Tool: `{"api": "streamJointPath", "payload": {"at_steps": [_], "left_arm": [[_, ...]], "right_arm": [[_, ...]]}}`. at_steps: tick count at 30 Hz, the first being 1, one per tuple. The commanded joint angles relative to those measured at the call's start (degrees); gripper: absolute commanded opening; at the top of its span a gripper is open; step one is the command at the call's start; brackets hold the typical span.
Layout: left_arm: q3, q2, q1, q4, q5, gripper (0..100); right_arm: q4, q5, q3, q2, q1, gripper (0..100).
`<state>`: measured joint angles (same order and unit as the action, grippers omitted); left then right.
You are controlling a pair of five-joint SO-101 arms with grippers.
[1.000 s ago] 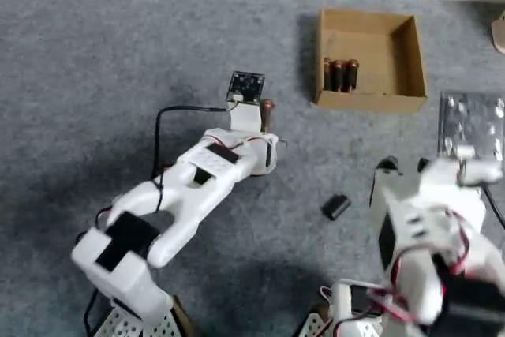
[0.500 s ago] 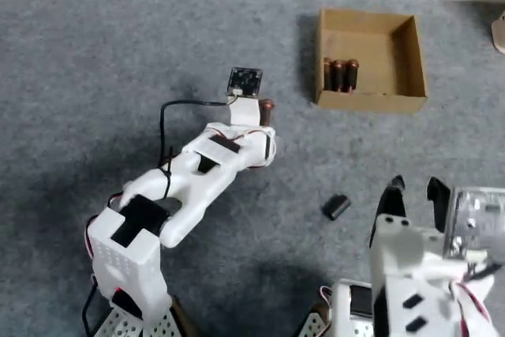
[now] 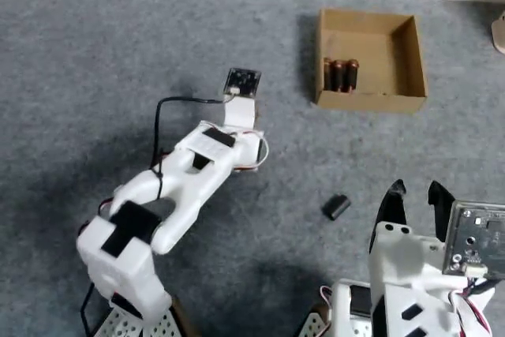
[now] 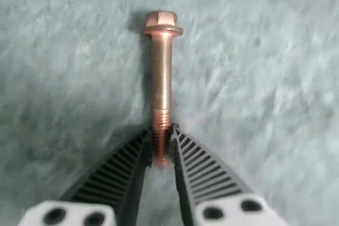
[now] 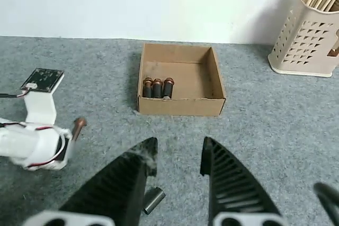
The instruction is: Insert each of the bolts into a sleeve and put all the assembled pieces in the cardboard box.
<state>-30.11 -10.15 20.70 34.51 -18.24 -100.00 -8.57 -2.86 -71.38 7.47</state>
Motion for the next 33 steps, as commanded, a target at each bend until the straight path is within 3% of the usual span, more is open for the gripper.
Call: {"api": "streamJointPath", "payload": {"at_steps": [1,5,11,17,19,25,33], "left_arm": [[-5.05,10.33,-1.1,8.09,1.85,1],[-14.64,22.99,-1.98,13.01,2.02,1],[-27.12,39.6,-8.13,12.92,4.84,1],[-38.81,47.87,-9.98,4.13,12.4,1],[-42.24,49.01,-9.8,1.76,13.01,5],[-45.67,49.71,-9.71,-0.18,12.92,32],[-40.31,49.36,-10.07,-0.18,12.92,33]], "right_arm": [[-0.84,-0.7,0.04,0.04,0.66,12.7],[-0.84,-0.7,0.04,0.04,0.66,12.7],[-0.84,-0.7,0.04,0.04,0.48,12.7],[-0.84,-0.53,0.04,0.31,0.4,12.7],[-0.75,-0.62,0.04,0.31,0.4,12.7],[-0.66,-0.7,0.04,0.31,0.4,12.7],[-0.48,-0.62,0.04,0.4,0.4,12.7]]}}
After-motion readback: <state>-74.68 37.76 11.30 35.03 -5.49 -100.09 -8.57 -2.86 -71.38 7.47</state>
